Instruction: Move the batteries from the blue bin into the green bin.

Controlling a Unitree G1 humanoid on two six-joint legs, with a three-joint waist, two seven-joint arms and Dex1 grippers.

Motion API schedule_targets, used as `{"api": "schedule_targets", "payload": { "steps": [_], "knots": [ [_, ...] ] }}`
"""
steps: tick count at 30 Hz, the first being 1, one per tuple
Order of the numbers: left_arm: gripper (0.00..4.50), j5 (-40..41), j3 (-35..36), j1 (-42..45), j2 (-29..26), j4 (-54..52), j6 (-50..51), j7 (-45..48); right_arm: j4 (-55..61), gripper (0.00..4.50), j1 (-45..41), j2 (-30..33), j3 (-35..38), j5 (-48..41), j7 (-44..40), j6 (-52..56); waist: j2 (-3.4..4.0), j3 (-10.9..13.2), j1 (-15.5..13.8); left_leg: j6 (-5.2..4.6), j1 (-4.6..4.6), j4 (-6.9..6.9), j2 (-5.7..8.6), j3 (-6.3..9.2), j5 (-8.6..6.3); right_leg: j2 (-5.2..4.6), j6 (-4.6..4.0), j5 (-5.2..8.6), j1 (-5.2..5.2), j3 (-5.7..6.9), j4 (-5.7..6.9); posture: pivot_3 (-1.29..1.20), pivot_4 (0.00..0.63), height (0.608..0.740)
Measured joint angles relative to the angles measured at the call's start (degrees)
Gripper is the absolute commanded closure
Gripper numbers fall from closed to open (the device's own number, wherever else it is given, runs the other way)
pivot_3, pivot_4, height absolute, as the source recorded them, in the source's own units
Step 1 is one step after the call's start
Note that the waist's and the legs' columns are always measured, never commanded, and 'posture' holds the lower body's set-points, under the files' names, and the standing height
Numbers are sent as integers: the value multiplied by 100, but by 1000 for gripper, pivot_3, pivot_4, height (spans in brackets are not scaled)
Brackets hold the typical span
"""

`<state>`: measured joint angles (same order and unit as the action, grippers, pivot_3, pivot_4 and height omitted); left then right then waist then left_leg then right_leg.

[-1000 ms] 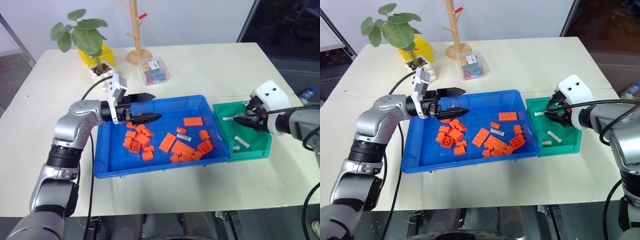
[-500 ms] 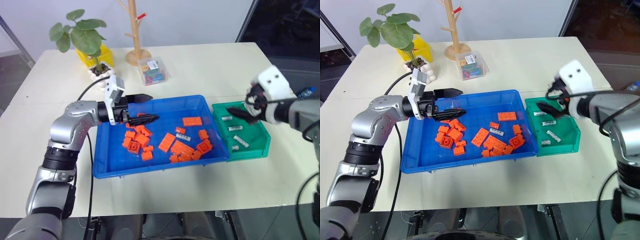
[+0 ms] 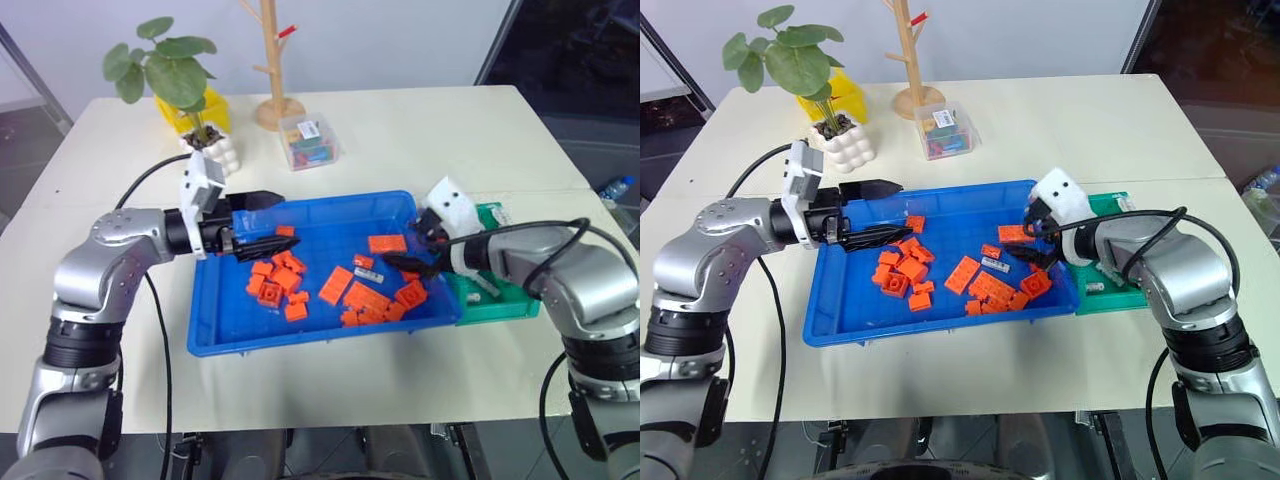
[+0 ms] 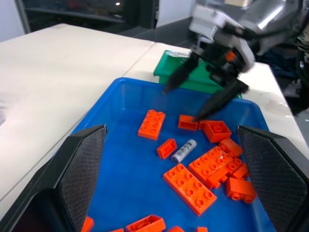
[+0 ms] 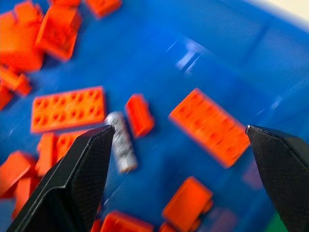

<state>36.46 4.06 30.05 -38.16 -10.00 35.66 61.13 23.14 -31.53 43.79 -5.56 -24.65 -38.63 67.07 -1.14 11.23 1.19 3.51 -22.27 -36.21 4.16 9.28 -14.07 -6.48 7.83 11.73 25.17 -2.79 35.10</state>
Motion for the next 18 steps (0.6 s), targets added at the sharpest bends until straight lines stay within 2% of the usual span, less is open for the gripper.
{"api": "schedule_targets", "payload": {
  "steps": [18],
  "knots": [
    [0,299,281,-347,-53,-490,266,-602,-712,24,88,-85,-919,417,-344,-1123,-1,-1,-38,0,1,-3,1,0,0,0,0,0,-7,0,-2,0,150,740]
  ]
}}
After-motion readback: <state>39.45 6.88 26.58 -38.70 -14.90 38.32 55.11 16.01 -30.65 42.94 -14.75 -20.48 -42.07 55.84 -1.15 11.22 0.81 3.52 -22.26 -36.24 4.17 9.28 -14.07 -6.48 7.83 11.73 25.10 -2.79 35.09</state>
